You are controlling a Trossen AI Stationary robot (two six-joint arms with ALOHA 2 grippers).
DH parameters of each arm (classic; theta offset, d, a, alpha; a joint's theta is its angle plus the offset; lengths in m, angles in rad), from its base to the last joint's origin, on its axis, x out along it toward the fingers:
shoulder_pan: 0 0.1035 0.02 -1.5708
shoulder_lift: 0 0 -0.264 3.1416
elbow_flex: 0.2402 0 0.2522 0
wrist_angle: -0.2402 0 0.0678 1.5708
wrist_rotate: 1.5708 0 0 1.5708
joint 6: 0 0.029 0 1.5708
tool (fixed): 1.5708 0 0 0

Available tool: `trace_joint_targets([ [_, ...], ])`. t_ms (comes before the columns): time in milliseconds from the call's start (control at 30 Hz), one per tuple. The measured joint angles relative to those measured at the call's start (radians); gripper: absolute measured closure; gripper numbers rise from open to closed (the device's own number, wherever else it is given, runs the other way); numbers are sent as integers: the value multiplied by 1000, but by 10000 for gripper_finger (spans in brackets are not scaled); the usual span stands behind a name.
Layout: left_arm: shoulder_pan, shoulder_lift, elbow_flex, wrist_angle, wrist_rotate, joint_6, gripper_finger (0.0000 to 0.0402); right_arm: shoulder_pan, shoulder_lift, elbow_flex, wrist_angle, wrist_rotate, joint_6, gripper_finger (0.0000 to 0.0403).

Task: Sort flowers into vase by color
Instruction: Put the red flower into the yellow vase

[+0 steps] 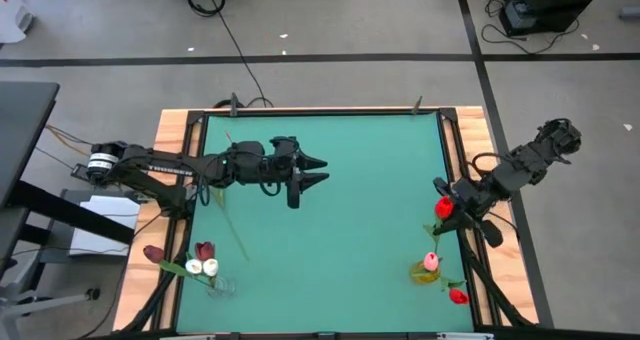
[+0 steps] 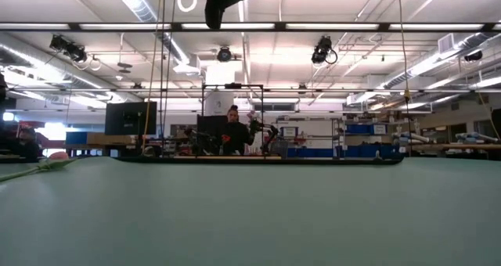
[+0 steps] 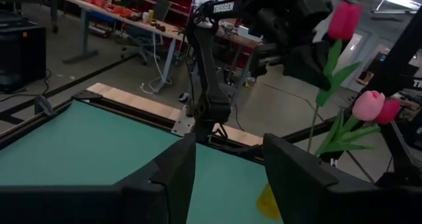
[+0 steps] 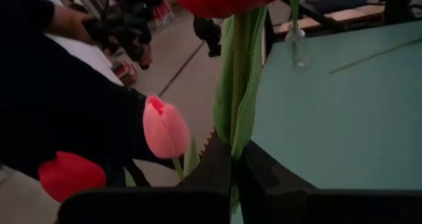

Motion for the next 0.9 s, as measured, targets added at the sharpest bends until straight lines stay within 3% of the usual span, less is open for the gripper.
trace_joint_targets([
  [367, 7, 0, 0, 0, 0, 4, 221, 54, -11, 39, -1, 48, -34, 391],
  [567, 26, 0, 0, 1, 0, 4, 221, 53, -13, 76, -87, 65, -73, 390],
  [900, 25, 0, 0, -1, 1, 8, 221, 54, 39, 19, -70, 20, -56, 372],
])
